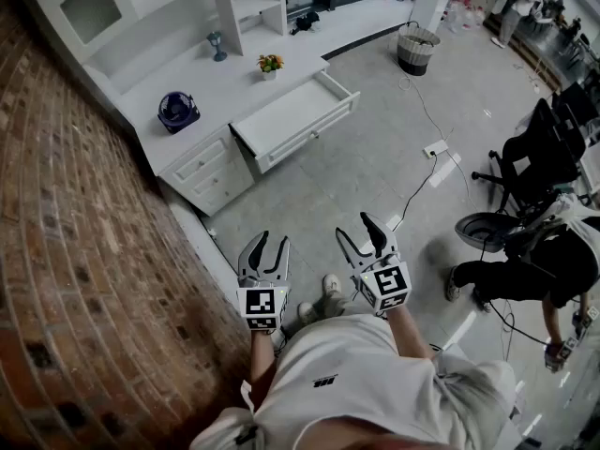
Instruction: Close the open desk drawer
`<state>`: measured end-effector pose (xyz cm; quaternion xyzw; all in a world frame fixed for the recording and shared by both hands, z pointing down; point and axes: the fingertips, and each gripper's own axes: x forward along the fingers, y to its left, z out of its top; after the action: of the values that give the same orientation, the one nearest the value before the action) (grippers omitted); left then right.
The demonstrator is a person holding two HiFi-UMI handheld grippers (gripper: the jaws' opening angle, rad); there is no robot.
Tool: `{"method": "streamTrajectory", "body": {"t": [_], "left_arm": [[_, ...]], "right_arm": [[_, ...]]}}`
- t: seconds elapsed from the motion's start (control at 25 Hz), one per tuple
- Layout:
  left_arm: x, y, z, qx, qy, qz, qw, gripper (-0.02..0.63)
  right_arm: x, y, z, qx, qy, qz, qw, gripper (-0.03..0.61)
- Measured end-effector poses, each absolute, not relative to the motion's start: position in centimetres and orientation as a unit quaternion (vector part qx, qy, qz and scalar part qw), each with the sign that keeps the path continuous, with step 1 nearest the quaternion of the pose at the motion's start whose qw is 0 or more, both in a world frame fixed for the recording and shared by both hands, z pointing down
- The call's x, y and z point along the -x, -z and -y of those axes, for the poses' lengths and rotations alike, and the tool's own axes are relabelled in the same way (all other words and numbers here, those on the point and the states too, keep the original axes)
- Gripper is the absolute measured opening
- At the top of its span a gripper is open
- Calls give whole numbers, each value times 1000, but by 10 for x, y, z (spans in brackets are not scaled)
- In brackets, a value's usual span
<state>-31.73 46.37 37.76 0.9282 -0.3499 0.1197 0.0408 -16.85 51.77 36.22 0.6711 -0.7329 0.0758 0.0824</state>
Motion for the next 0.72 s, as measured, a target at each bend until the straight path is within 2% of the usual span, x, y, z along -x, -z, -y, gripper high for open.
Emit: {"method": "streamTrajectory", "body": {"t": [0.28,0.72], "left_arm": [[334,-383,-475,-931,-115,344,41,175],[295,-395,-445,-932,-124,337,40,170]], "right_arm": [[182,-363,-533,-685,-84,720,69,258],[149,-384,-501,-685,-102,718,66,256]]}}
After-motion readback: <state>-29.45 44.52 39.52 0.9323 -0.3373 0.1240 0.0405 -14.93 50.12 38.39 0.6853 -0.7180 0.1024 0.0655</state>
